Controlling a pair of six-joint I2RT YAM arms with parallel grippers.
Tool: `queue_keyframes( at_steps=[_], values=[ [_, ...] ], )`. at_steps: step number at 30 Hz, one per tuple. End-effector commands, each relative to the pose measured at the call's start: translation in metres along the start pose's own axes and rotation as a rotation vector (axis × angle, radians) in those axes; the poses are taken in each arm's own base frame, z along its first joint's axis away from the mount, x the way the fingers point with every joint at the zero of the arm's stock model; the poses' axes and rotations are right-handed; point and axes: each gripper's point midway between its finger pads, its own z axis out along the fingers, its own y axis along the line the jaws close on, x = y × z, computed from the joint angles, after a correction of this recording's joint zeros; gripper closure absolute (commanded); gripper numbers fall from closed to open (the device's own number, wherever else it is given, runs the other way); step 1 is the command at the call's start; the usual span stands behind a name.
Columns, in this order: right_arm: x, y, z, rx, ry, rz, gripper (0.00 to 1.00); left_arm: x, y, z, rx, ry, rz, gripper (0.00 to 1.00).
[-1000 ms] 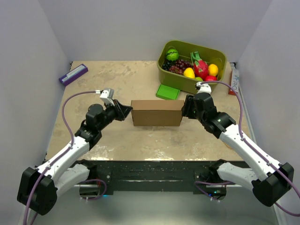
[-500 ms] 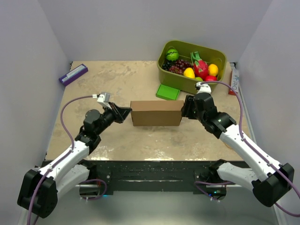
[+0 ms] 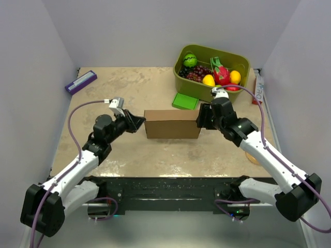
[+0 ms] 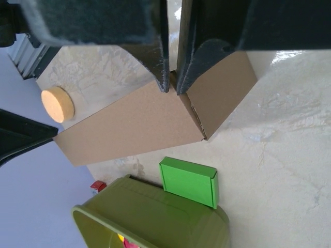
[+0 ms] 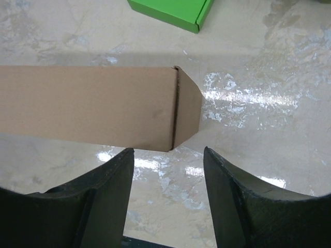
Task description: Fold the paper box
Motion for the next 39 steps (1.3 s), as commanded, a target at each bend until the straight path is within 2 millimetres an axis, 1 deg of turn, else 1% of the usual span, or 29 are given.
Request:
queue_keyframes(
  at_steps=[1,3,4,5,7,8,9,10,12,13,14,15,16,17,20,21,23,24,26,27,28,30,32,33,35,37,38,39],
  values=[
    [-0.05,0.025,-0.022,-0.08,-0.101,-0.005,0.37,0.049,0.043,-0.01,-0.202,0.27,0.013,0.78],
    [-0.053,0.025,-0.025,-0.077,-0.097,-0.017,0.34,0.034,0.037,-0.006,-0.194,0.248,0.036,0.73],
    [-0.057,0.026,-0.027,-0.079,-0.105,-0.019,0.3,0.027,0.035,-0.005,-0.195,0.238,0.044,0.71],
    [-0.057,0.025,-0.028,-0.073,-0.103,-0.025,0.28,0.013,0.029,-0.002,-0.186,0.216,0.059,0.7],
    [-0.058,0.024,-0.025,-0.063,-0.099,-0.039,0.24,0.002,0.025,0.001,-0.186,0.2,0.073,0.63],
    [-0.059,0.023,-0.023,-0.059,-0.099,-0.04,0.24,-0.007,0.022,0.003,-0.18,0.182,0.085,0.61],
    [-0.058,0.022,-0.019,-0.051,-0.092,-0.043,0.24,-0.009,0.021,0.005,-0.178,0.178,0.086,0.55],
    [-0.056,0.021,-0.014,-0.045,-0.083,-0.046,0.24,-0.012,0.02,0.007,-0.172,0.167,0.089,0.53],
    [-0.055,0.021,-0.008,-0.043,-0.086,-0.043,0.24,-0.009,0.021,0.011,-0.166,0.18,0.082,0.47],
    [-0.049,0.019,-0.002,-0.036,-0.072,-0.046,0.24,-0.004,0.022,0.014,-0.158,0.192,0.076,0.44],
    [-0.049,0.018,0.001,-0.036,-0.073,-0.041,0.25,0.0,0.022,0.016,-0.152,0.198,0.066,0.41],
    [-0.046,0.018,0.002,-0.035,-0.069,-0.042,0.25,0.002,0.022,0.017,-0.144,0.2,0.061,0.4],
    [-0.038,0.017,0.005,-0.04,-0.05,-0.045,0.25,0.006,0.022,0.019,-0.123,0.193,0.062,0.39],
    [-0.036,0.017,0.007,-0.044,-0.051,-0.044,0.26,0.009,0.022,0.019,-0.114,0.194,0.054,0.38],
    [-0.022,0.015,0.011,-0.059,-0.026,-0.046,0.28,0.02,0.021,0.019,-0.081,0.199,0.047,0.39],
    [-0.012,0.013,0.013,-0.057,-0.005,-0.048,0.3,0.023,0.021,0.018,-0.074,0.202,0.045,0.39],
    [-0.006,0.013,0.011,-0.075,0.001,-0.037,0.33,0.032,0.023,0.014,-0.066,0.21,0.034,0.43],
    [0.005,0.011,0.014,-0.076,0.026,-0.038,0.35,0.035,0.023,0.012,-0.064,0.212,0.03,0.44],
    [0.012,0.012,0.011,-0.096,0.034,-0.022,0.37,0.045,0.024,0.005,-0.06,0.223,0.01,0.46],
    [0.022,0.009,0.012,-0.098,0.059,-0.019,0.38,0.048,0.024,0.003,-0.061,0.226,0.004,0.46],
    [0.027,0.008,0.01,-0.1,0.071,-0.013,0.38,0.054,0.026,-0.003,-0.065,0.232,-0.009,0.46],
    [0.039,0.006,0.007,-0.112,0.091,0.009,0.39,0.059,0.028,-0.009,-0.078,0.234,-0.019,0.46],
    [0.044,0.006,0.002,-0.122,0.098,0.029,0.39,0.069,0.031,-0.018,-0.095,0.244,-0.038,0.46],
    [0.047,0.006,-0.003,-0.136,0.099,0.033,0.39,0.078,0.036,-0.024,-0.111,0.264,-0.052,0.46],
    [0.051,0.004,-0.009,-0.138,0.109,0.04,0.39,0.08,0.035,-0.03,-0.112,0.259,-0.062,0.46],
    [0.05,0.0,-0.018,-0.129,0.104,0.039,0.37,0.082,0.036,-0.037,-0.13,0.259,-0.062,0.43],
    [0.046,0.001,-0.023,-0.135,0.096,0.039,0.29,0.078,0.036,-0.038,-0.131,0.244,-0.058,0.41],
    [0.042,0.002,-0.028,-0.141,0.083,0.039,0.24,0.078,0.038,-0.044,-0.161,0.251,-0.058,0.39]
  ],
)
